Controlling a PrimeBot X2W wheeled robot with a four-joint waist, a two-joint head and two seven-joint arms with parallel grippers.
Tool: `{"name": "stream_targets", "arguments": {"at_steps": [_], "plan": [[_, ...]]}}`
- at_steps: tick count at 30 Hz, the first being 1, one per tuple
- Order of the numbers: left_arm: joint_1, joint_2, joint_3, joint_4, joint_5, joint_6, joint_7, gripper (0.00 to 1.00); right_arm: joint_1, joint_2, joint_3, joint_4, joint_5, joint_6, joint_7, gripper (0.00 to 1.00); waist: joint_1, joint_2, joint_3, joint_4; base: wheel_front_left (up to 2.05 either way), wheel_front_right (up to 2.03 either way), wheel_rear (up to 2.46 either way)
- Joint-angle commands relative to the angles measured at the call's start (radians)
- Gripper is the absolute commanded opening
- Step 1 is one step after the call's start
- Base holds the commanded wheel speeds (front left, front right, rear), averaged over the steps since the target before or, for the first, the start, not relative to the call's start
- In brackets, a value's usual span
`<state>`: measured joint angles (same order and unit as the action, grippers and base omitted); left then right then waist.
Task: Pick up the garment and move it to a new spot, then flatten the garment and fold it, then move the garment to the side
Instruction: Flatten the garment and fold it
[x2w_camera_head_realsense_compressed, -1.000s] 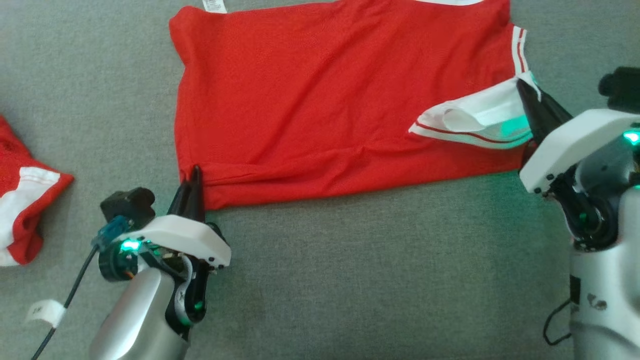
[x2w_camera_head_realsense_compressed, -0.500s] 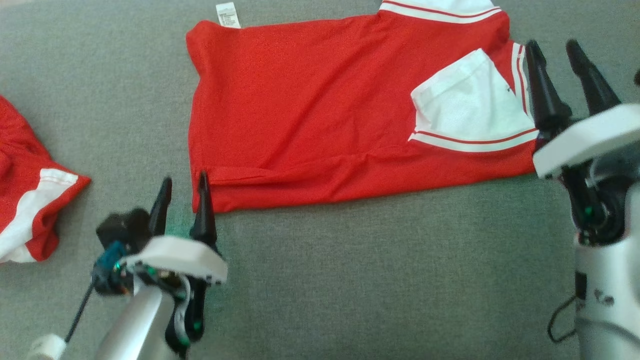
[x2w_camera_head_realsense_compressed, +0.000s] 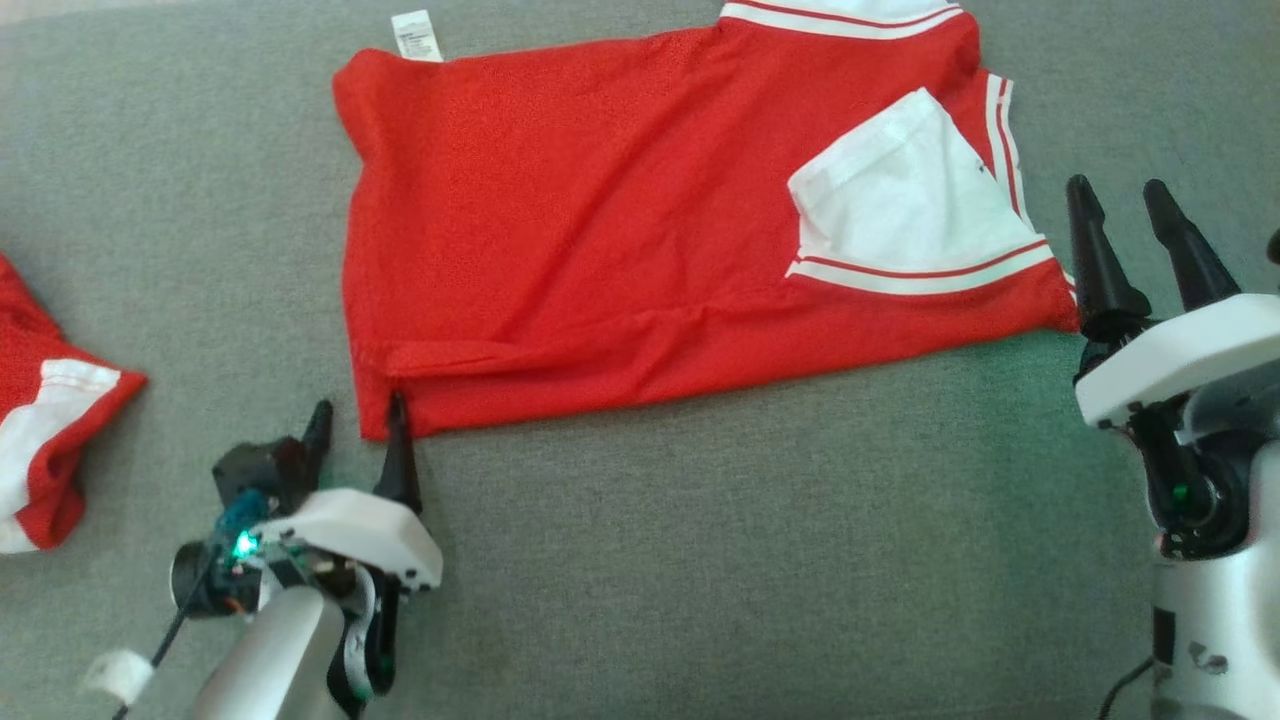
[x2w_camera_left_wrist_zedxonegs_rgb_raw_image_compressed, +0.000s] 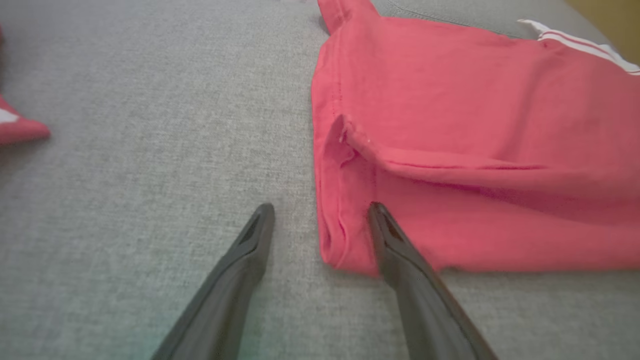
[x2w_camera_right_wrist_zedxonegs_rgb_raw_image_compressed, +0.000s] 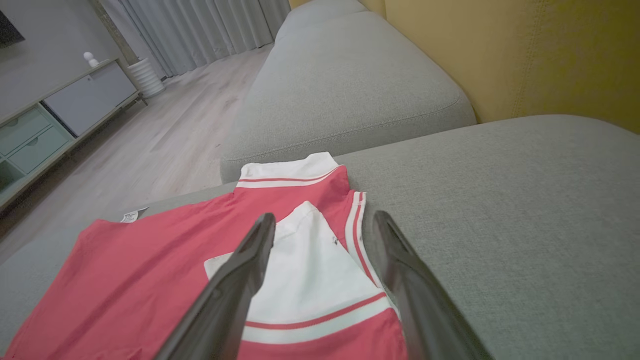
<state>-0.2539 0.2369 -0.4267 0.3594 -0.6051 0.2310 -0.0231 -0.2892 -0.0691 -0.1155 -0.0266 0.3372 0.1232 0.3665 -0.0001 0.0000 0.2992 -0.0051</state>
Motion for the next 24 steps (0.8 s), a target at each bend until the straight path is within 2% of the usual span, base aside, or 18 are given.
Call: {"name": "stream_targets", "arguments": {"at_steps": [1, 5, 6, 8, 9, 13, 17, 24], "plan": [[-0.043, 0.013, 0.024, 0.010, -0.003, 0.006, 0.018, 1.00, 0.000, 0.008, 0.018, -0.037, -0.003, 0.008, -0.001, 1.00, 0.0001, 0.0000, 0.009, -0.010, 0.00, 0.00, 0.00], [-0.055, 0.001, 0.011, 0.043, -0.017, -0.018, 0.034, 1.00, 0.004, 0.011, 0.011, -0.028, -0.008, 0.008, -0.003, 1.00, 0.0001, 0.0000, 0.016, -0.013, 0.00, 0.00, 0.00], [-0.056, -0.004, 0.005, 0.054, -0.022, -0.026, 0.044, 0.83, 0.006, 0.012, 0.009, -0.024, -0.010, 0.008, -0.003, 1.00, 0.0001, 0.0000, 0.017, -0.014, 0.00, 0.00, 0.00], [-0.052, -0.009, -0.014, 0.073, -0.030, -0.043, 0.075, 0.04, 0.012, 0.013, 0.003, -0.019, -0.015, 0.008, -0.003, 1.00, 0.0001, 0.0000, 0.019, -0.015, 0.00, 0.00, 0.00], [-0.049, -0.012, -0.022, 0.080, -0.034, -0.050, 0.087, 0.00, 0.014, 0.014, 0.001, -0.018, -0.015, 0.008, -0.004, 1.00, 0.0001, 0.0000, 0.020, -0.015, 0.00, 0.00, 0.00], [-0.034, -0.020, -0.051, 0.084, -0.036, -0.068, 0.108, 0.00, 0.020, 0.016, -0.013, -0.008, -0.019, 0.008, -0.001, 1.00, 0.0001, 0.0000, 0.021, -0.010, 0.00, 0.00, 0.00], [-0.030, -0.018, -0.043, 0.080, -0.029, -0.056, 0.072, 0.00, 0.024, 0.018, -0.038, 0.031, -0.044, 0.008, 0.014, 1.00, 0.0001, 0.0000, 0.020, -0.003, 0.00, 0.00, 0.00], [-0.033, -0.011, -0.029, 0.070, -0.031, -0.045, 0.045, 0.00, -0.021, 0.019, -0.039, 0.184, -0.099, 0.008, 0.040, 1.00, 0.0001, 0.0000, 0.023, 0.005, 0.00, 0.00, 0.00]]}}
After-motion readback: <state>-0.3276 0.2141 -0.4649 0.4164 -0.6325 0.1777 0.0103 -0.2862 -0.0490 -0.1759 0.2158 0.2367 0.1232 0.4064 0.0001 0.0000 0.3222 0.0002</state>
